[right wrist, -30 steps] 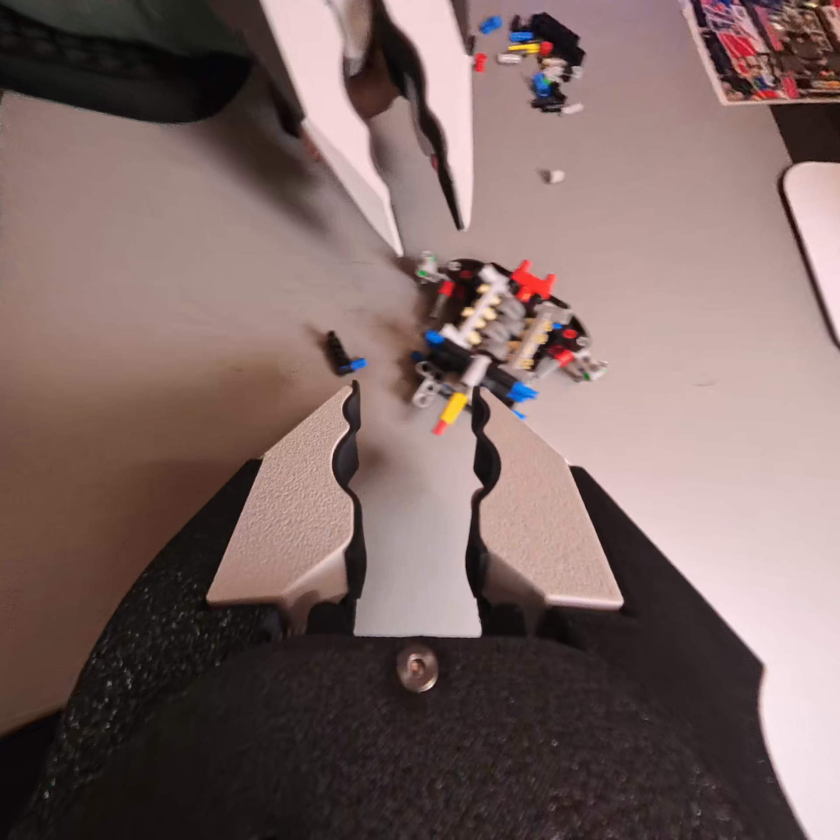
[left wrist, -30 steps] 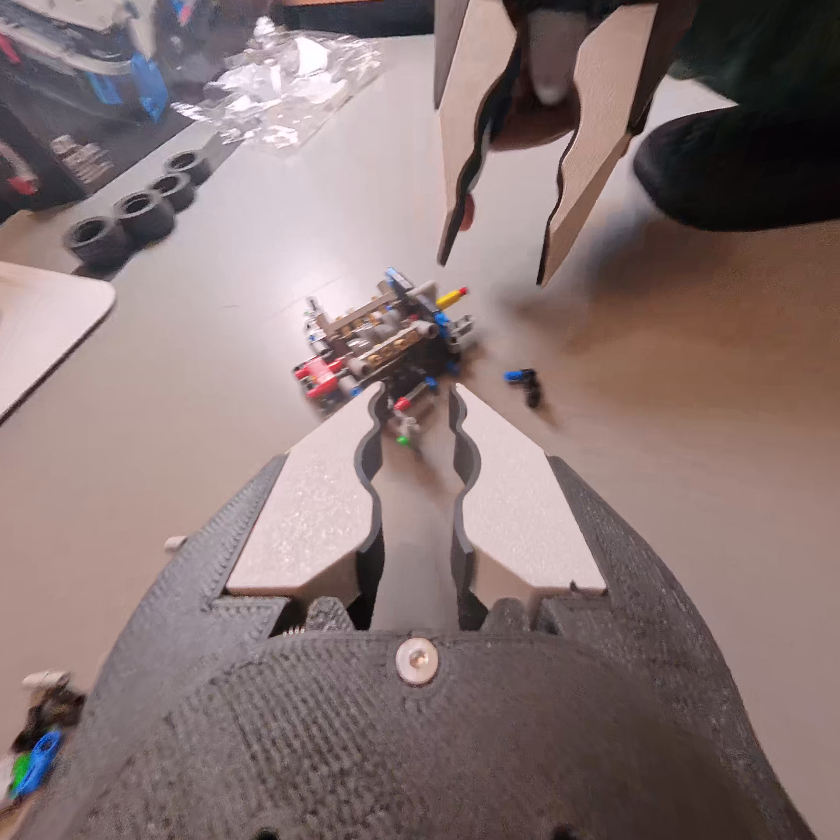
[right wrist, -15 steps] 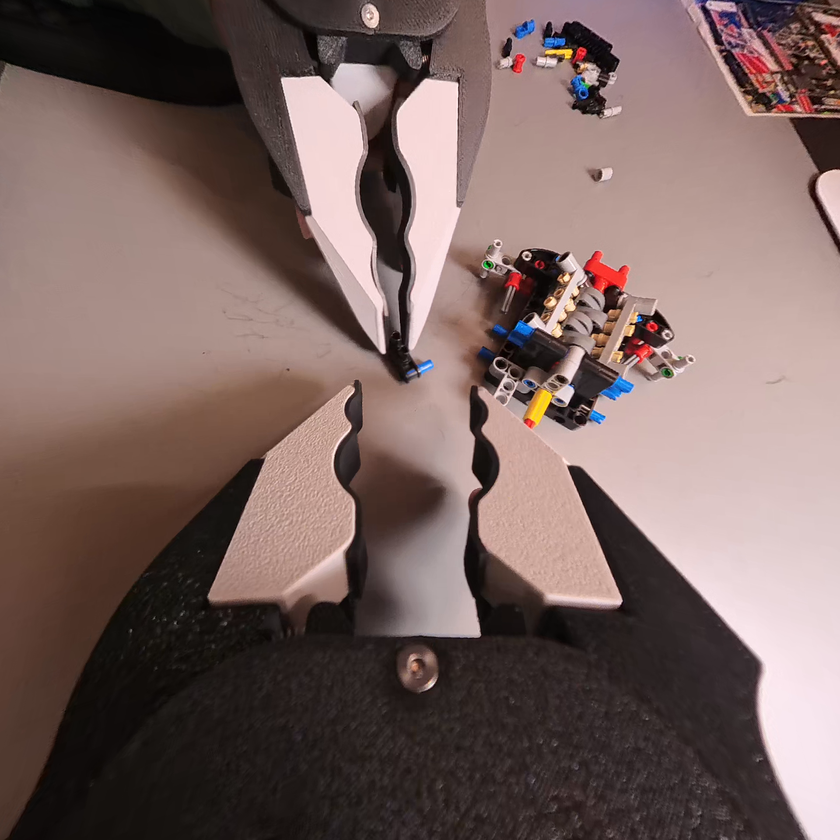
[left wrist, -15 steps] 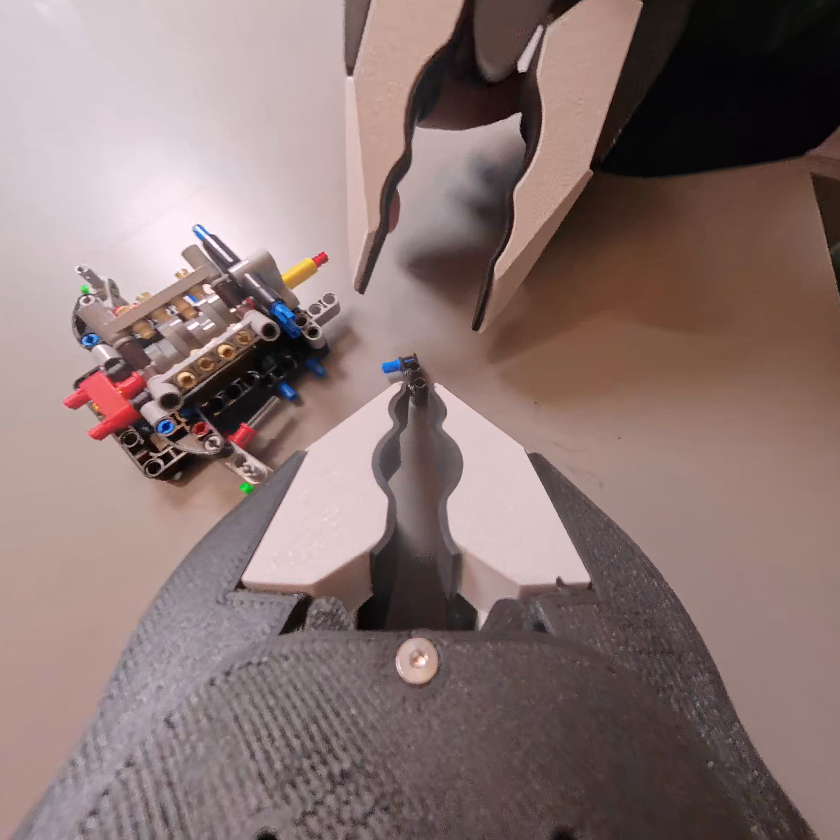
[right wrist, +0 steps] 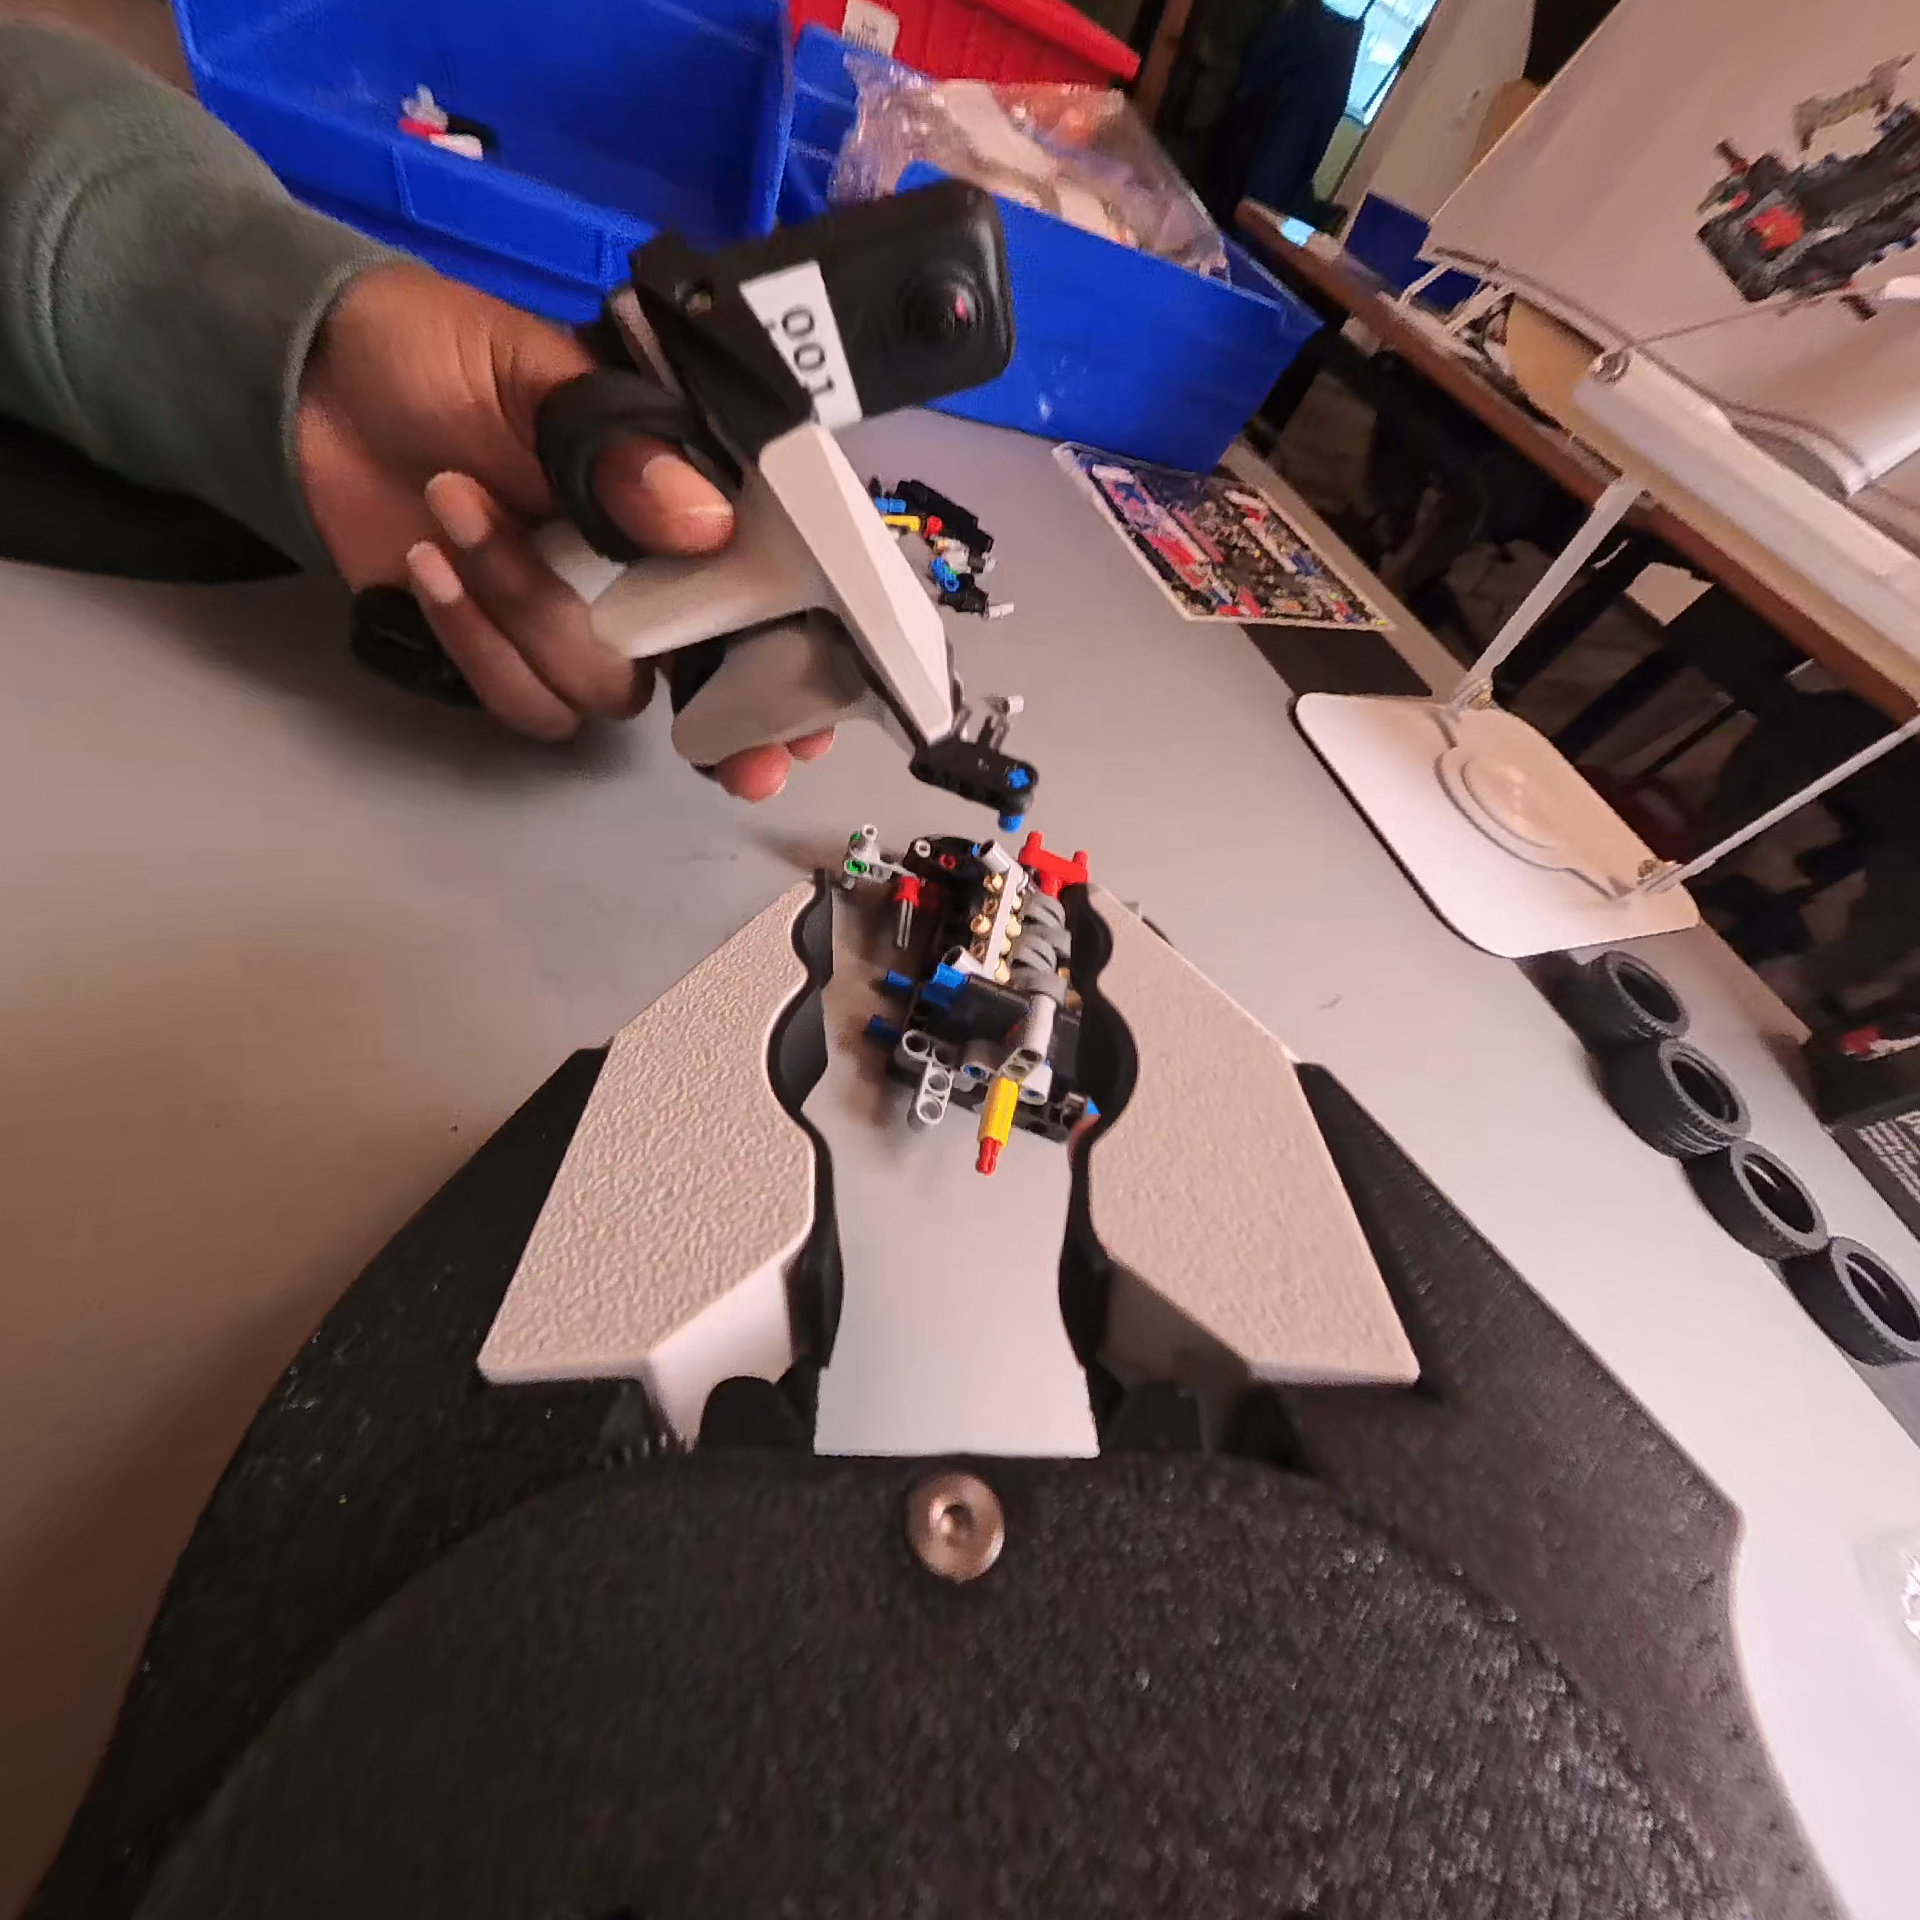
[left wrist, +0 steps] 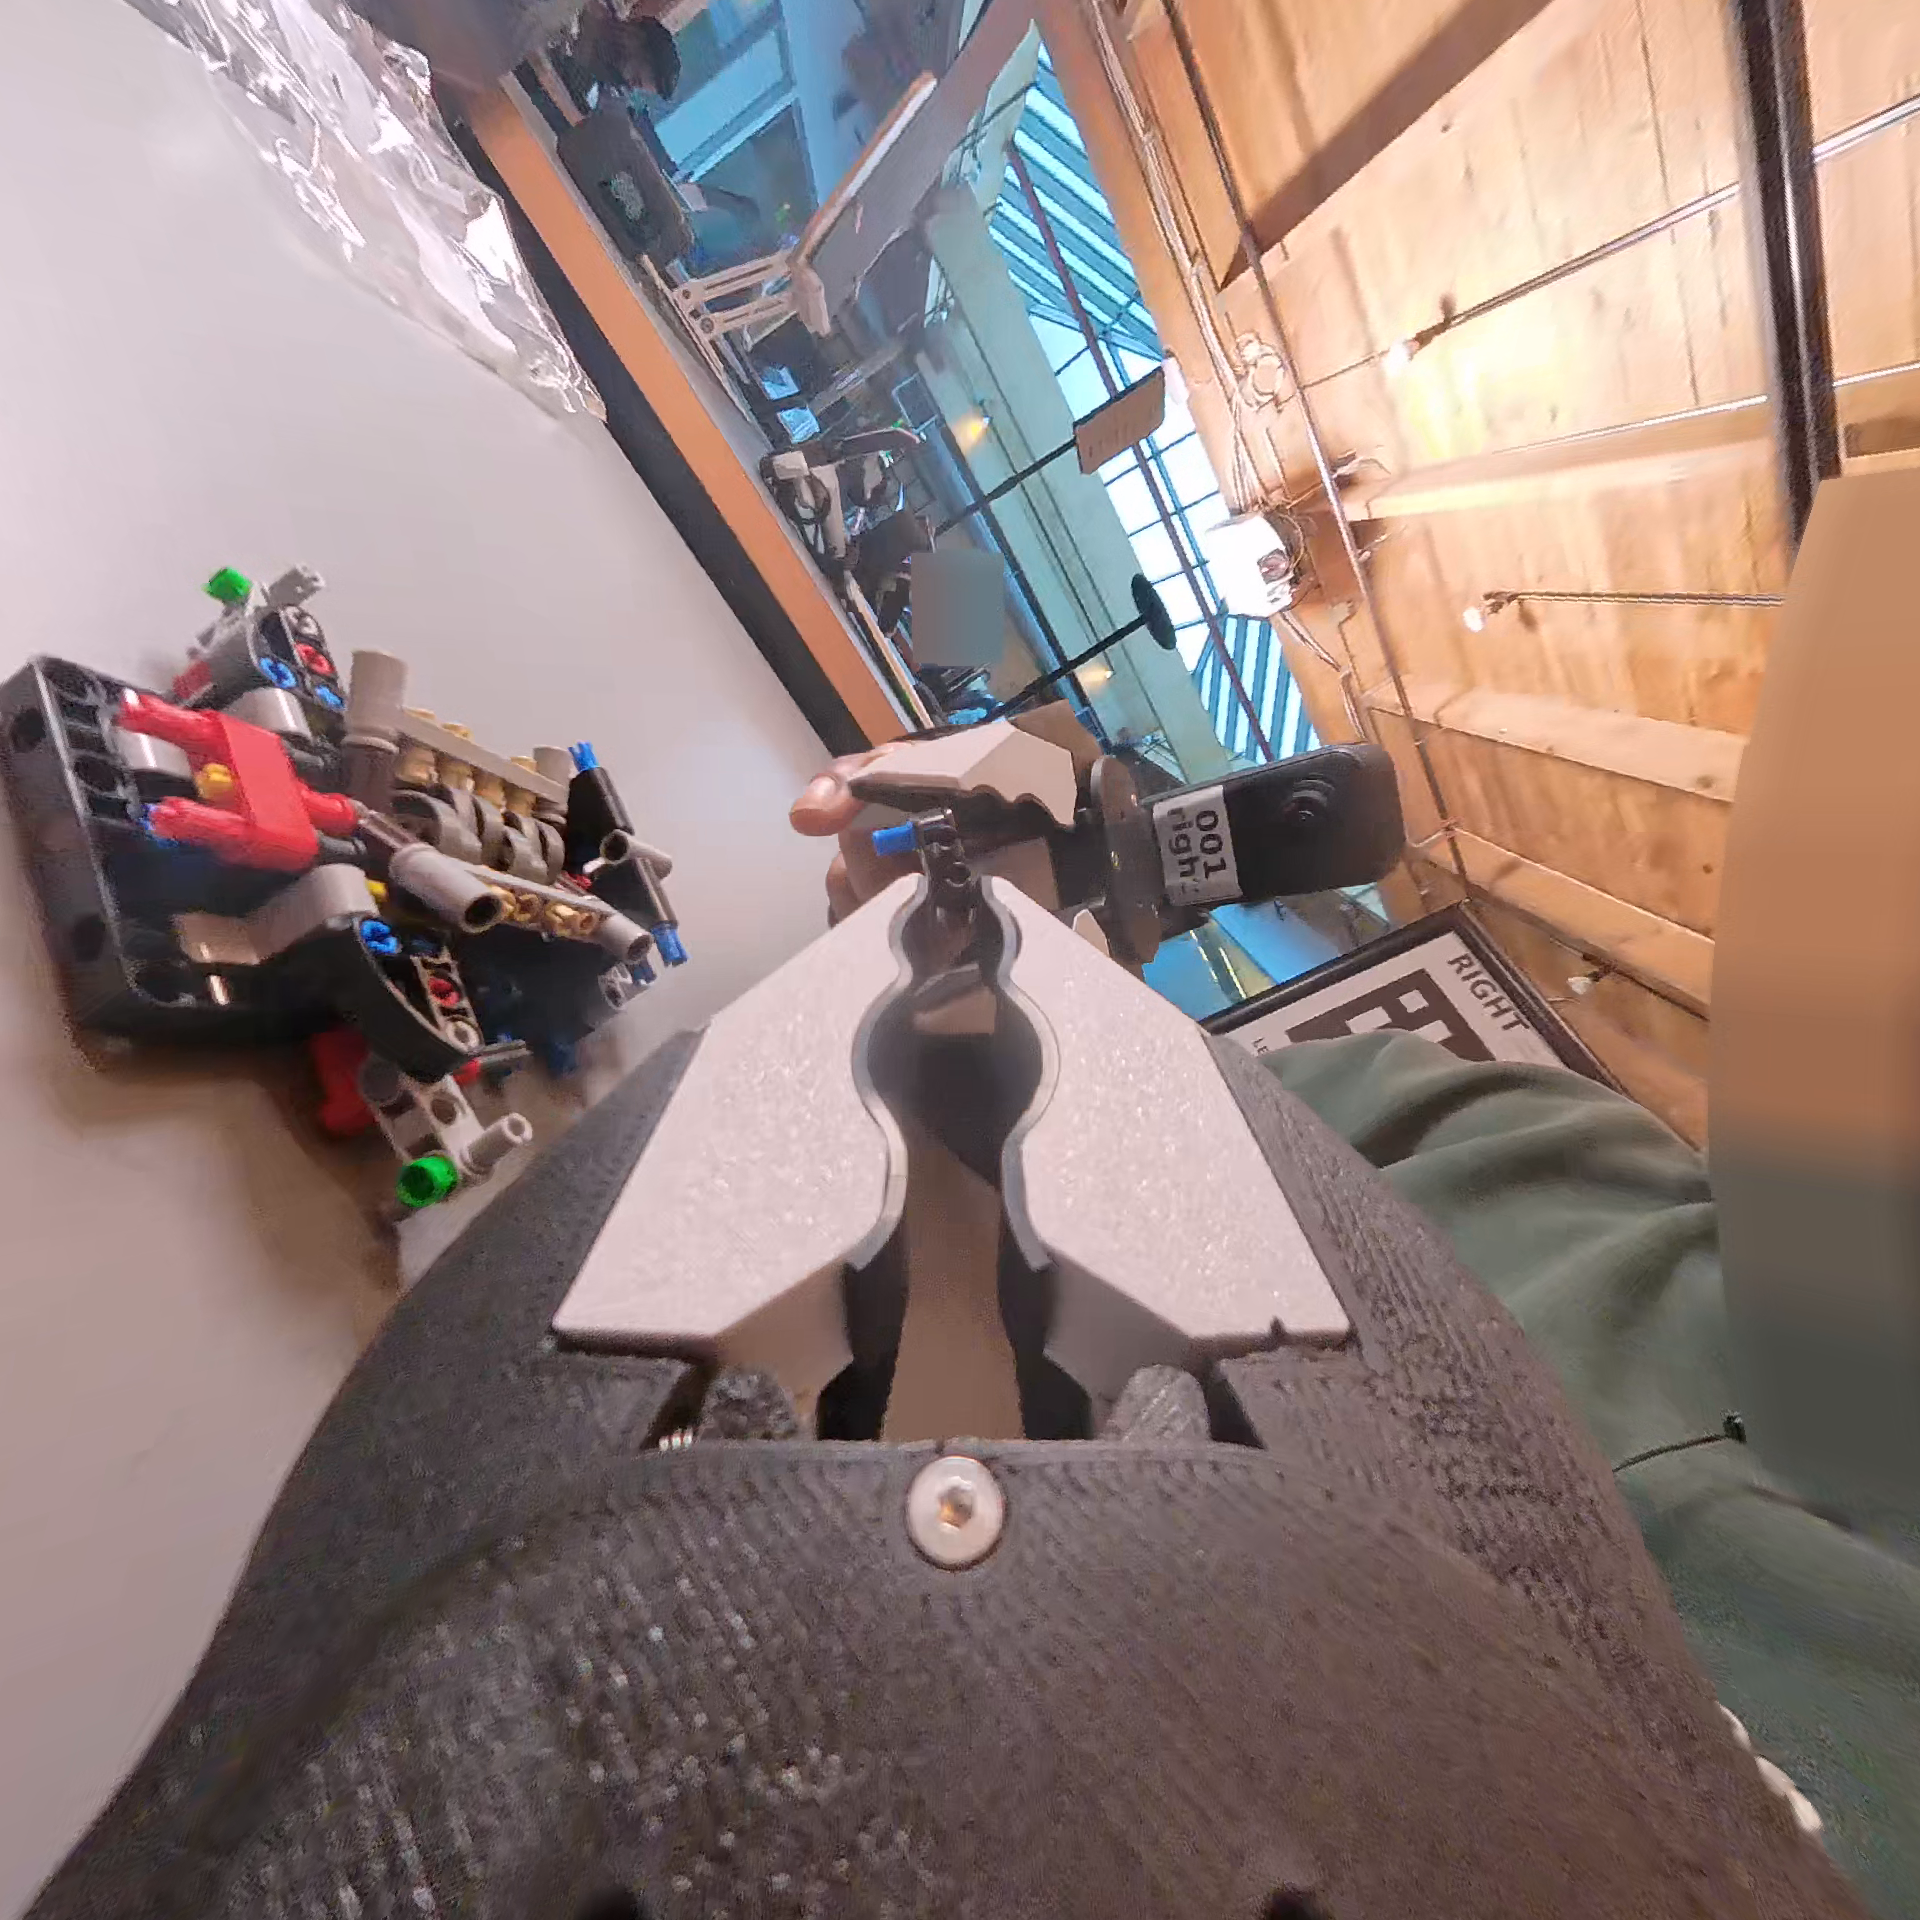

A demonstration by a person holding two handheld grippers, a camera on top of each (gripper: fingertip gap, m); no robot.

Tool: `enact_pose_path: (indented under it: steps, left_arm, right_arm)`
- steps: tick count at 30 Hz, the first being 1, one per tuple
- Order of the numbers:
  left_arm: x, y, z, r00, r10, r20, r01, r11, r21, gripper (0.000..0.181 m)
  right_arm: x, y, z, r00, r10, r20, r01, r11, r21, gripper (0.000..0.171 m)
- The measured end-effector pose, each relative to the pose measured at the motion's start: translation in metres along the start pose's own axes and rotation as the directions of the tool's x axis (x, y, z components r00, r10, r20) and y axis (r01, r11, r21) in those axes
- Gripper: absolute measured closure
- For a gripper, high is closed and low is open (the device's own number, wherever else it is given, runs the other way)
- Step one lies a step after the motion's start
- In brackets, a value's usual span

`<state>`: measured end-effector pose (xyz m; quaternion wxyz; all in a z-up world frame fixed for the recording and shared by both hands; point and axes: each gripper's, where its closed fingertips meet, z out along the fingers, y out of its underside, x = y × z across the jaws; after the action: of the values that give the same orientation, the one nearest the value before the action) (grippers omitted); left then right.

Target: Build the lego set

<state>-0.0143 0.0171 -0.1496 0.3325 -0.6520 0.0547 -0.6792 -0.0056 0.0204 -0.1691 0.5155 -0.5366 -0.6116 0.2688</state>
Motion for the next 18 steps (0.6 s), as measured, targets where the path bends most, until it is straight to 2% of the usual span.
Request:
enact_pose_path:
  steps: [6, 11, 18]
  left_arm:
    - [0.003, 0.015, 0.008, 1.0, -0.01, -0.026, 0.008, 0.996, -0.085, 0.175]
    - [0.003, 0.02, 0.01, 0.999, -0.033, -0.035, 0.029, 0.994, -0.106, 0.176]
    - [0.002, 0.016, 0.008, 0.998, -0.044, -0.034, 0.041, 0.996, -0.083, 0.176]
  right_arm:
    - [-0.004, -0.012, -0.005, 1.0, -0.02, 0.024, 0.019, 0.997, 0.075, 0.127]
    - [-0.011, -0.015, -0.008, 0.996, -0.082, 0.041, 0.078, 0.992, 0.096, 0.15]
    - [-0.008, -0.015, -0.012, 0.995, -0.08, 0.057, 0.073, 0.991, 0.109, 0.164]
